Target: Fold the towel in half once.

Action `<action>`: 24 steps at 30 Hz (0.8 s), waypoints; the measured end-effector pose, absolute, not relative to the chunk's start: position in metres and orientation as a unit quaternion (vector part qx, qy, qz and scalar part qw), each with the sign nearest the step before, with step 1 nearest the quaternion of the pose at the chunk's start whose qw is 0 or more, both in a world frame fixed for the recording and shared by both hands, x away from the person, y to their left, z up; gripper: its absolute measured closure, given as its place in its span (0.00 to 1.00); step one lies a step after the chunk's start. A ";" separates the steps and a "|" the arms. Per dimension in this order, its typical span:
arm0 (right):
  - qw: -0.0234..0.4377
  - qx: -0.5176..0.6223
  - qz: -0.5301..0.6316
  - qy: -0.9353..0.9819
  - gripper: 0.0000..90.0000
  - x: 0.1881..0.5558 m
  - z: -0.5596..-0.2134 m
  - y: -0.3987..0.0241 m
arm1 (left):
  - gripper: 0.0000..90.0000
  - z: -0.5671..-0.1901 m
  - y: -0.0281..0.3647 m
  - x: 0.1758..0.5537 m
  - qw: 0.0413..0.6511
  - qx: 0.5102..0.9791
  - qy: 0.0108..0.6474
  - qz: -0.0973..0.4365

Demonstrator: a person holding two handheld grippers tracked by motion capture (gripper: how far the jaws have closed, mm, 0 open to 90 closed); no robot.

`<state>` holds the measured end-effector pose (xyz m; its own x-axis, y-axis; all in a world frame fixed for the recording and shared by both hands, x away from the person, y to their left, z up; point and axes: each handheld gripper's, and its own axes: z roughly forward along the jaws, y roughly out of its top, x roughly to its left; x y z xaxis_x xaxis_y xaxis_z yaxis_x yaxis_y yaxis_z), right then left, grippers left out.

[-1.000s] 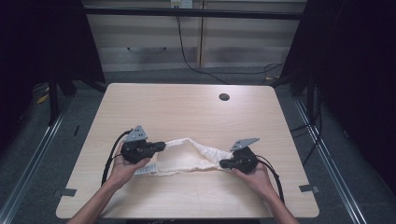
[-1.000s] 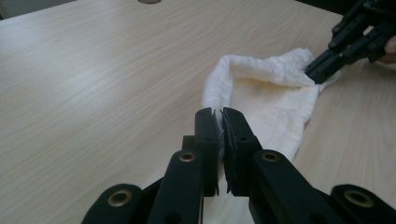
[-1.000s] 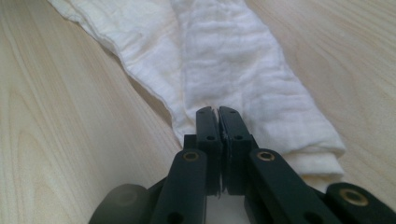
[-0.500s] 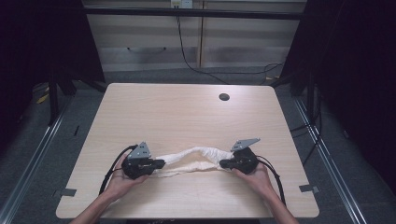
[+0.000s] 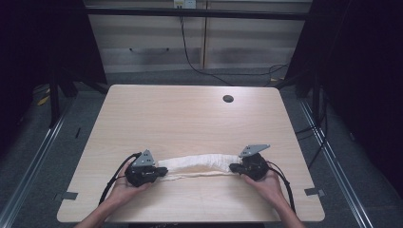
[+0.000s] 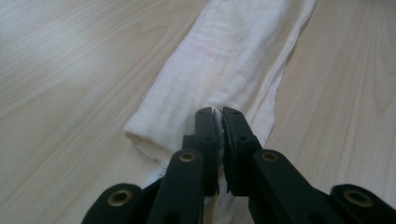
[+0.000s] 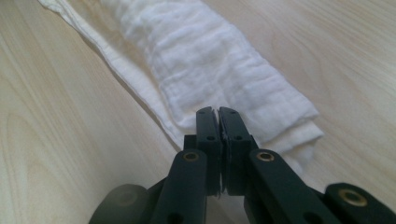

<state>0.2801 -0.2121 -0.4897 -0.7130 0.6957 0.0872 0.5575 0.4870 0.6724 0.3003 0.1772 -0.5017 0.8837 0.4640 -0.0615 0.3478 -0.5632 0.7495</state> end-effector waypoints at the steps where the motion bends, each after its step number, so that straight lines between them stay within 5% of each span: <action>1: 0.099 0.366 0.350 0.857 0.98 0.280 -0.490 -0.212 | 0.95 -0.501 0.177 0.300 0.403 0.883 0.230 0.075; 12: 0.103 0.389 0.360 0.842 0.98 0.251 -0.491 -0.237 | 0.95 -0.503 0.178 0.300 0.409 0.879 0.234 0.075; 24: 0.103 0.402 0.367 0.833 0.98 0.268 -0.497 -0.240 | 0.95 -0.505 0.177 0.321 0.415 0.871 0.252 0.079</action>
